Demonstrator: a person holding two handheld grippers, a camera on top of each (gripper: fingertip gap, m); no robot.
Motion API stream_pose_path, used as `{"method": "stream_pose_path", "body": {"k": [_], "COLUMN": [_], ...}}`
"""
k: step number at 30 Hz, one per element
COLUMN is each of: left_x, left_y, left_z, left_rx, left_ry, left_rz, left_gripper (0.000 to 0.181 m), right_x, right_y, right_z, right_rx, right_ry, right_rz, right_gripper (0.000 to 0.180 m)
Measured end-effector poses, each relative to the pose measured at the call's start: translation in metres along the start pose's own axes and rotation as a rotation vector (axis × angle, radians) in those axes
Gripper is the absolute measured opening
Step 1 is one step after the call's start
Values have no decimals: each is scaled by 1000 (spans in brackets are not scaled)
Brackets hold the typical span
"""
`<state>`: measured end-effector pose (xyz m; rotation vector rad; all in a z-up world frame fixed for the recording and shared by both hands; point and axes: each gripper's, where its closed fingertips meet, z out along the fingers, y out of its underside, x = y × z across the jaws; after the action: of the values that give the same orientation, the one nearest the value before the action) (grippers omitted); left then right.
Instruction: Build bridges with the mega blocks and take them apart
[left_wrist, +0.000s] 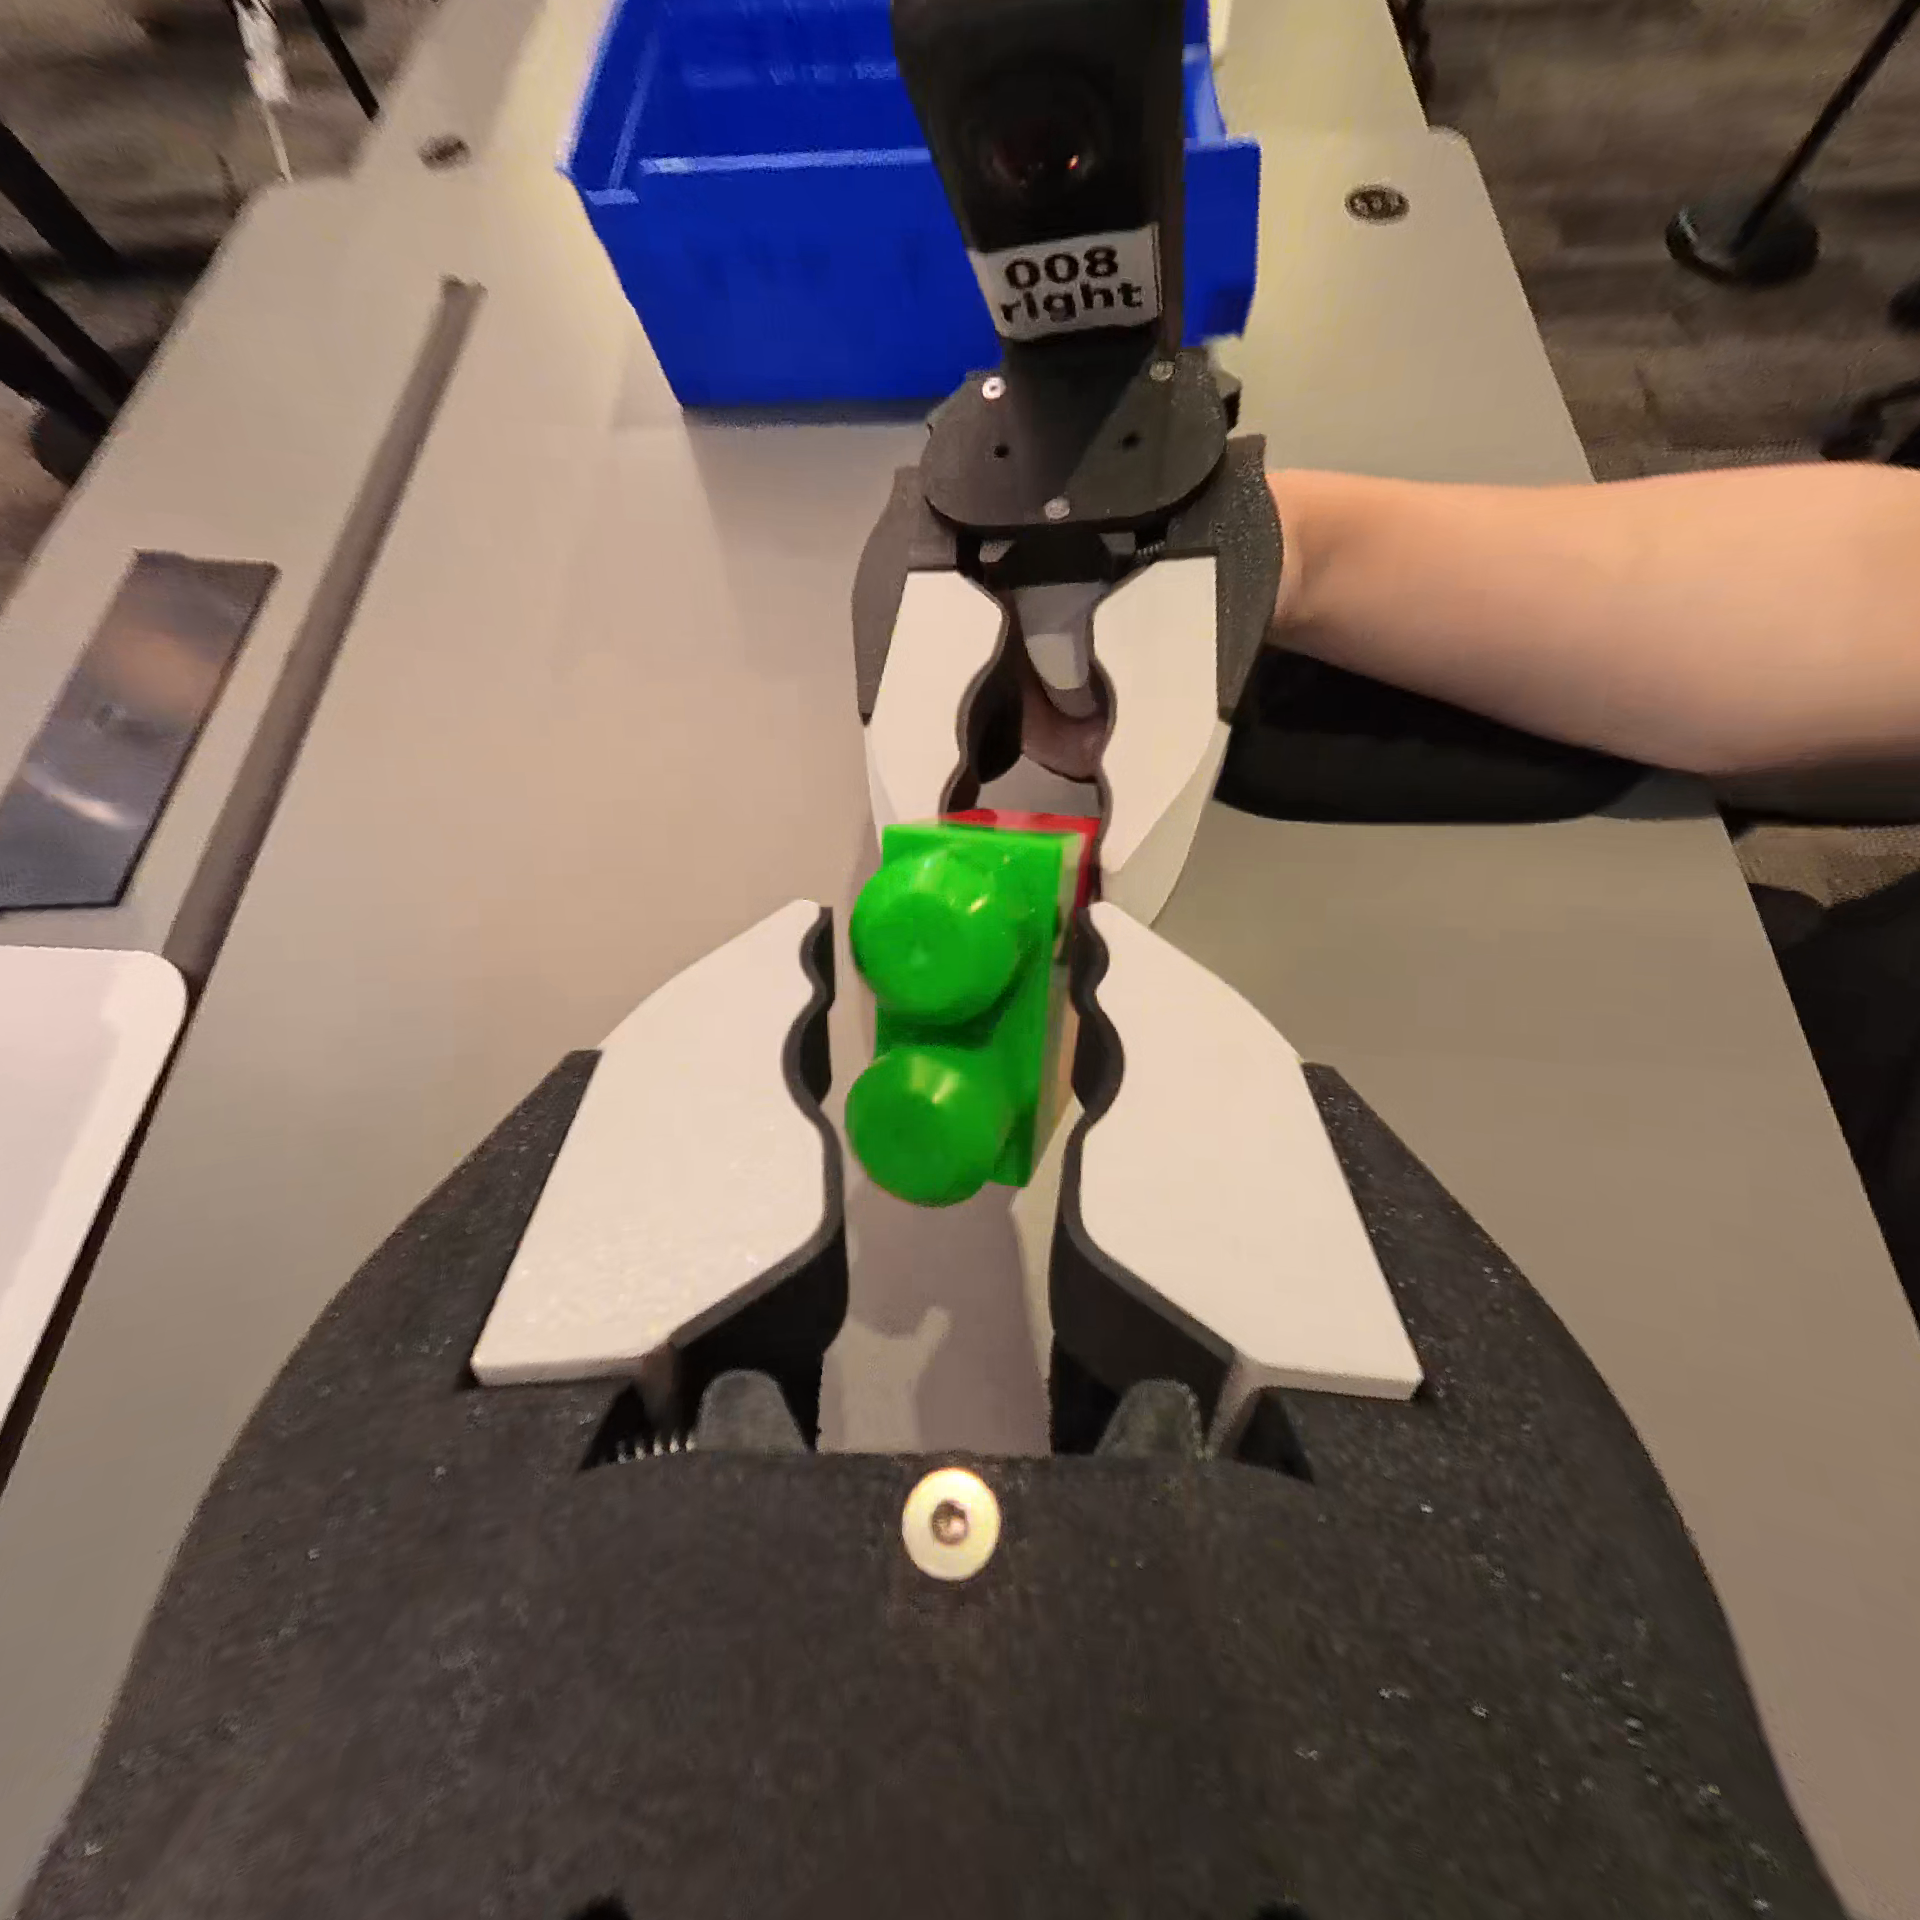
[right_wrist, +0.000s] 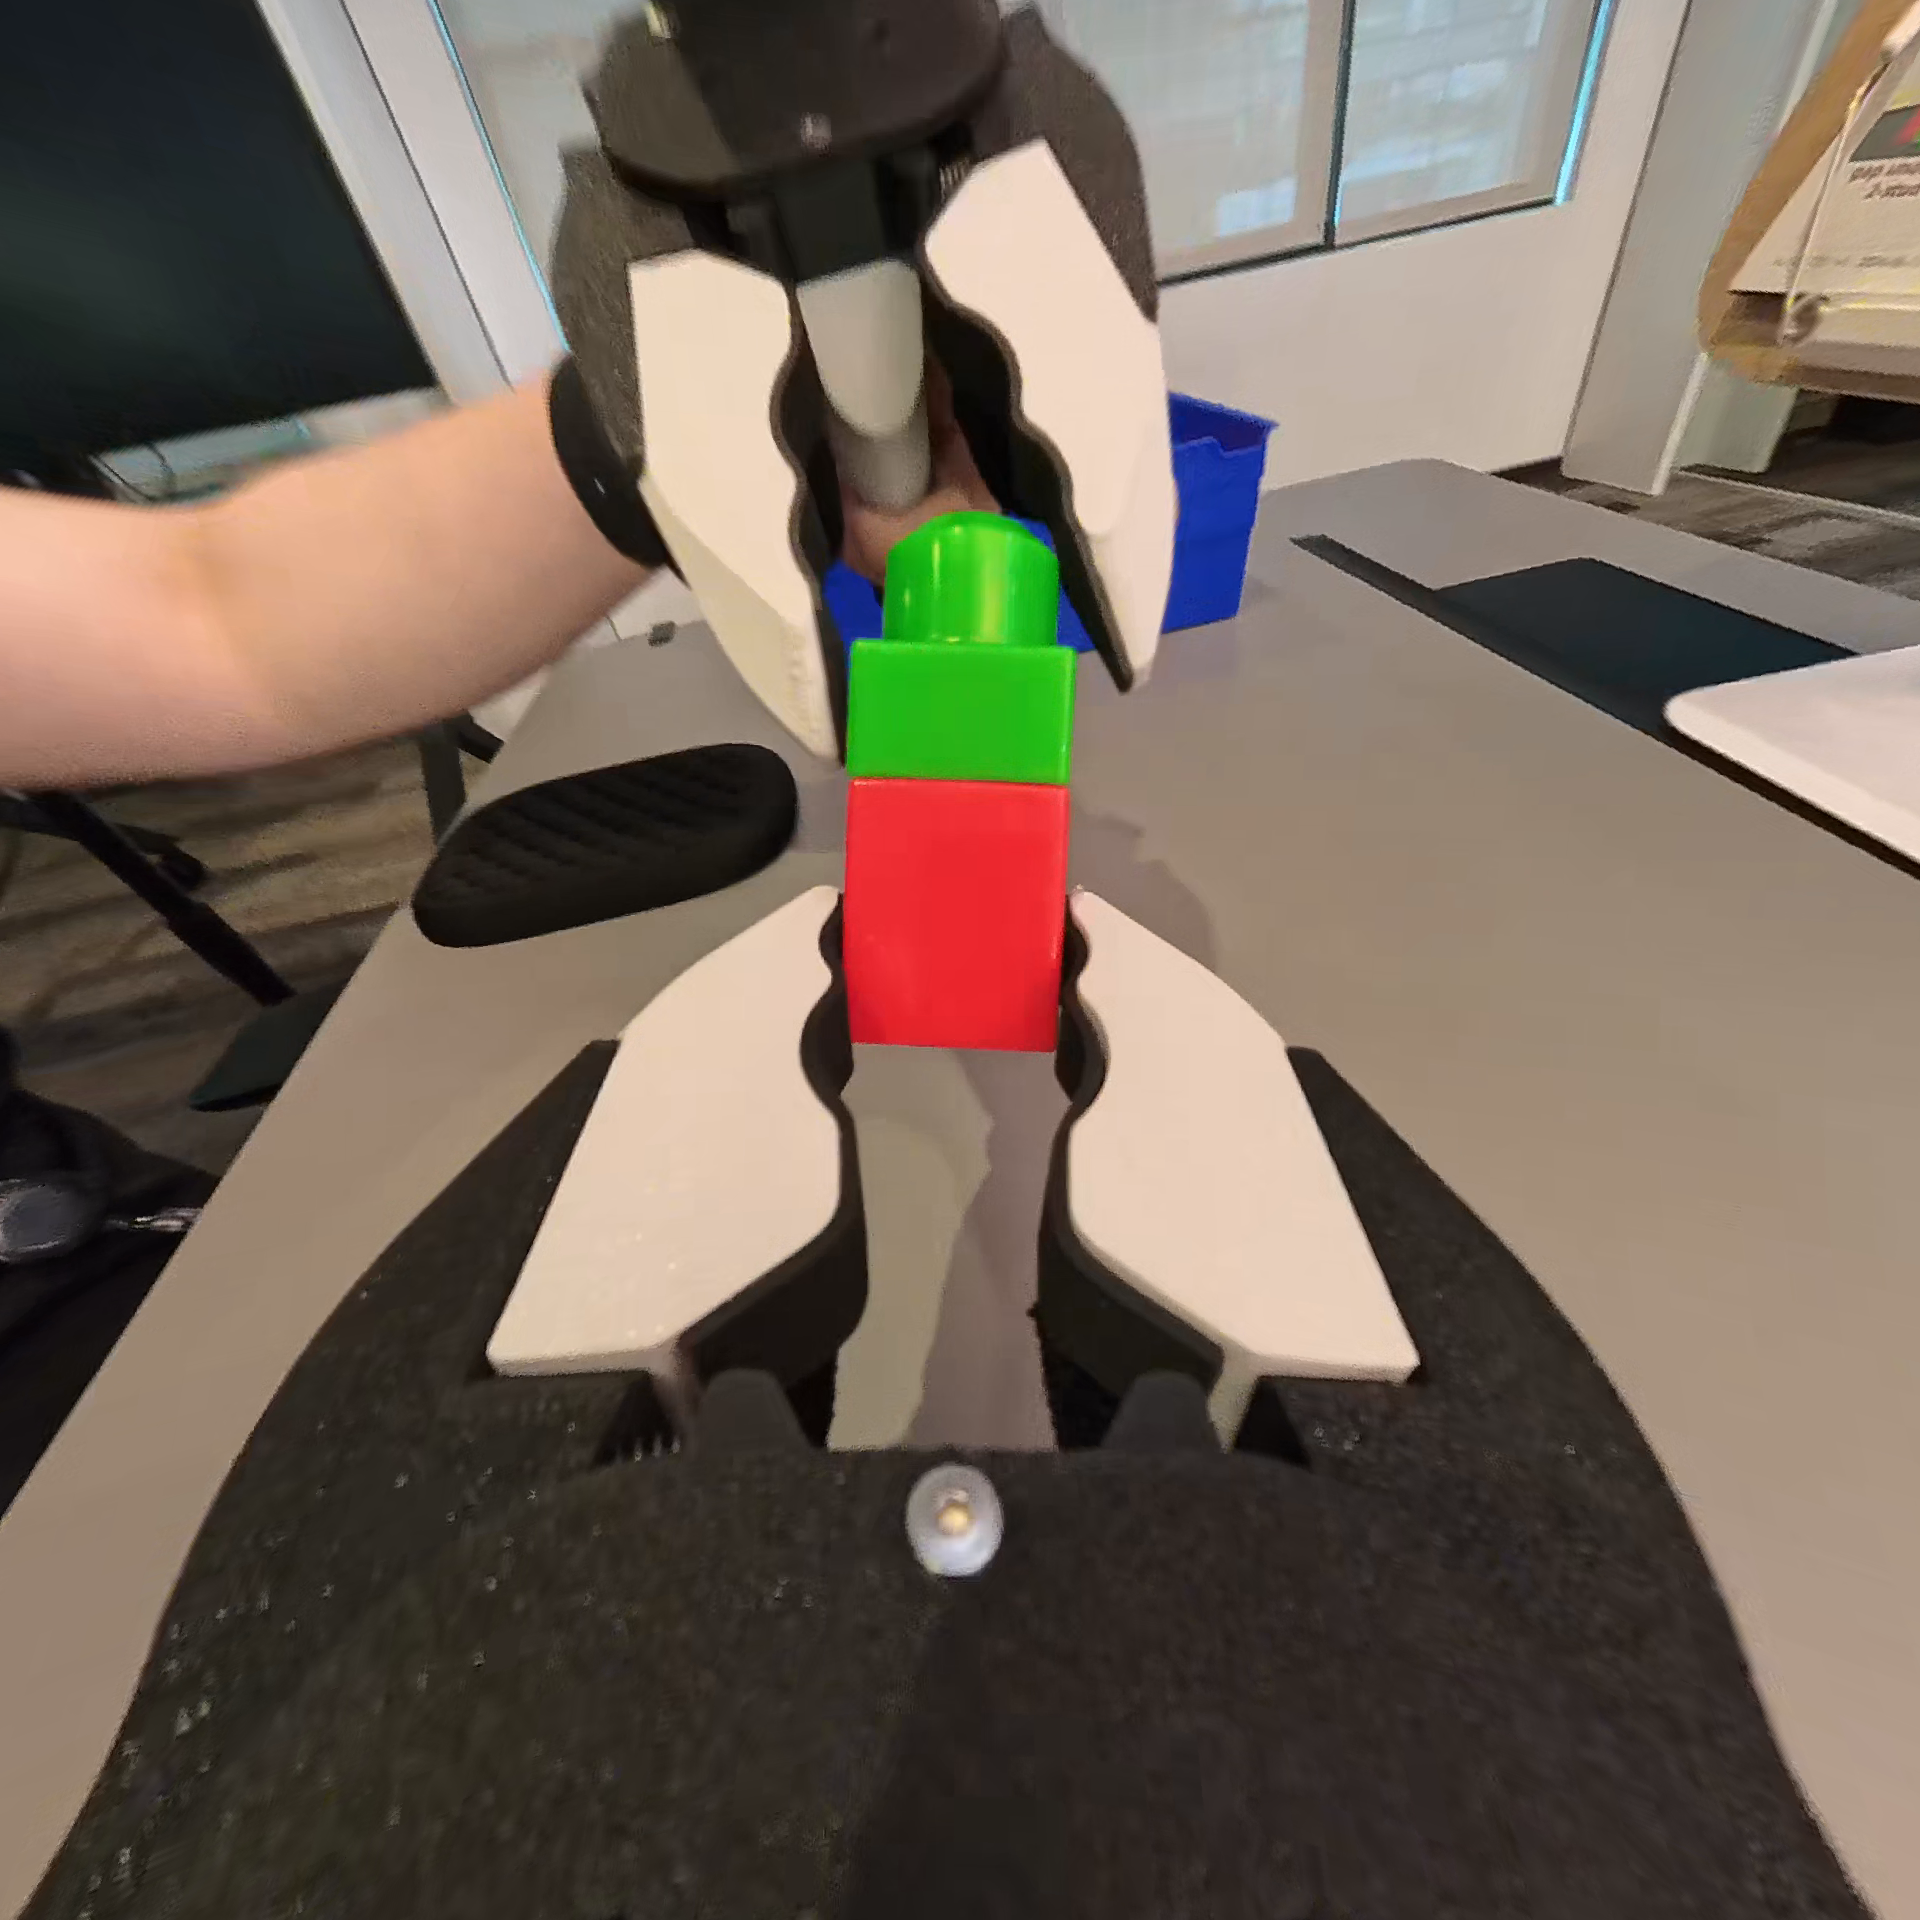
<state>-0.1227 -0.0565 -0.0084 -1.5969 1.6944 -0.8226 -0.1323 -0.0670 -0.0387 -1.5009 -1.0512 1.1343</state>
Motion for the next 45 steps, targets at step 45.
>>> {"method": "stream_pose_path", "body": {"k": [45], "left_x": [-22], "left_y": [-22], "left_z": [-47], "left_rx": [455], "left_ry": [4], "left_rz": [-53], "left_gripper": [33], "right_x": [20], "right_y": [-55], "right_z": [10], "right_rx": [-220], "right_ry": [-151], "right_rz": [-122], "right_gripper": [35]}}
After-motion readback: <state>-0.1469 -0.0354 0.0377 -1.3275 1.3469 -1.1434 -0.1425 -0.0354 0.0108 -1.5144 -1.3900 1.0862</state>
